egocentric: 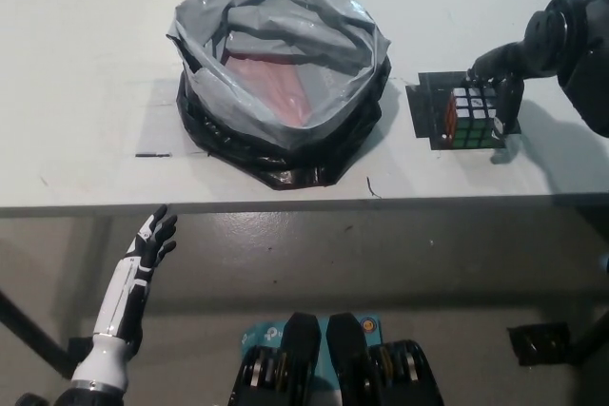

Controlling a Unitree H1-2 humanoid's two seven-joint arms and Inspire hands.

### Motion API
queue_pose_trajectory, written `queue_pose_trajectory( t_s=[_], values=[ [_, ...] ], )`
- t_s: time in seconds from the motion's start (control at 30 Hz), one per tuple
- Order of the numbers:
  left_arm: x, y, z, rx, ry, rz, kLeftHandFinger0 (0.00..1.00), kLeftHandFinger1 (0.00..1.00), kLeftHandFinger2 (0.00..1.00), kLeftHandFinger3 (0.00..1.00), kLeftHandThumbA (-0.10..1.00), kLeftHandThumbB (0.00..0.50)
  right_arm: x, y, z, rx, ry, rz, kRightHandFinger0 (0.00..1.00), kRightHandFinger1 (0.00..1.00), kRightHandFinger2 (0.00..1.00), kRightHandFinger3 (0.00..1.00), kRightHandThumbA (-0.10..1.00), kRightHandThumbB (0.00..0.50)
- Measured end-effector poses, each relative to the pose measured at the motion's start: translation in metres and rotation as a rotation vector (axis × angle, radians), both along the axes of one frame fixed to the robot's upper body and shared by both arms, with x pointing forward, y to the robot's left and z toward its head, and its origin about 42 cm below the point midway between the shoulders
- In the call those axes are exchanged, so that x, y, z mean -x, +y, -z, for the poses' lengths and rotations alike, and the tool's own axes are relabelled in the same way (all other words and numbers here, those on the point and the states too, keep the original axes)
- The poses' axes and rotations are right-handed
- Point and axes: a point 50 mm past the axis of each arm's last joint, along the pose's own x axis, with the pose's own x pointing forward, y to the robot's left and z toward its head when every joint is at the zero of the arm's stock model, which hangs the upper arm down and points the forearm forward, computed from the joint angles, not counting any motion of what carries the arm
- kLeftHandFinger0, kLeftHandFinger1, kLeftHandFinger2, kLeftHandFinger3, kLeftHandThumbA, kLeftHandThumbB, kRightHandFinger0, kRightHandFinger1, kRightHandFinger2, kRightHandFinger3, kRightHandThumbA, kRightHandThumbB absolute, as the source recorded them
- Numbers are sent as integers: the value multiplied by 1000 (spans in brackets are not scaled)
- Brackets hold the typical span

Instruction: Use the right hand to pick up a rubix's cube and place it into a plastic bag and lift the bag

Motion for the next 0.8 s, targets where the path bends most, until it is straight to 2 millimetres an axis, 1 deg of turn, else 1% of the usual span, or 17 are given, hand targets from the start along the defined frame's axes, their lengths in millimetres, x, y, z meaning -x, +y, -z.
queue_pose_trajectory(
  t_s=[0.3,0.33,0.37,0.47,0.53,0.6,0.8],
  values=[
    [0,0,0,0,-3,0,1000,1000,1000,1000,1000,210,-2,-2,5,7,-22,2,1000,1000,1000,1000,906,500],
    [0,0,0,0,-3,0,1000,1000,1000,1000,1000,213,-2,-2,6,6,-26,1,1000,1000,1000,1000,933,500],
    [0,0,0,0,-3,0,1000,1000,1000,1000,1000,205,-2,-2,6,5,-30,-1,1000,1000,1000,1000,939,500],
    [0,0,0,0,-5,1,1000,1000,1000,1000,1000,204,-3,-3,7,1,-52,-3,1000,1000,1000,1000,940,500],
    [0,0,-1,0,-5,1,1000,1000,1000,1000,1000,215,-3,-3,7,-4,-63,-3,1000,1000,1000,1000,913,500],
    [0,0,-1,1,-5,1,1000,1000,1000,1000,1000,213,-3,-2,6,-13,-75,-7,1000,1000,1000,1000,926,500],
    [0,0,-1,1,-8,1,1000,1000,1000,1000,1000,212,-5,-1,4,-39,-113,-22,1000,1000,1000,1000,919,500]
  ],
)
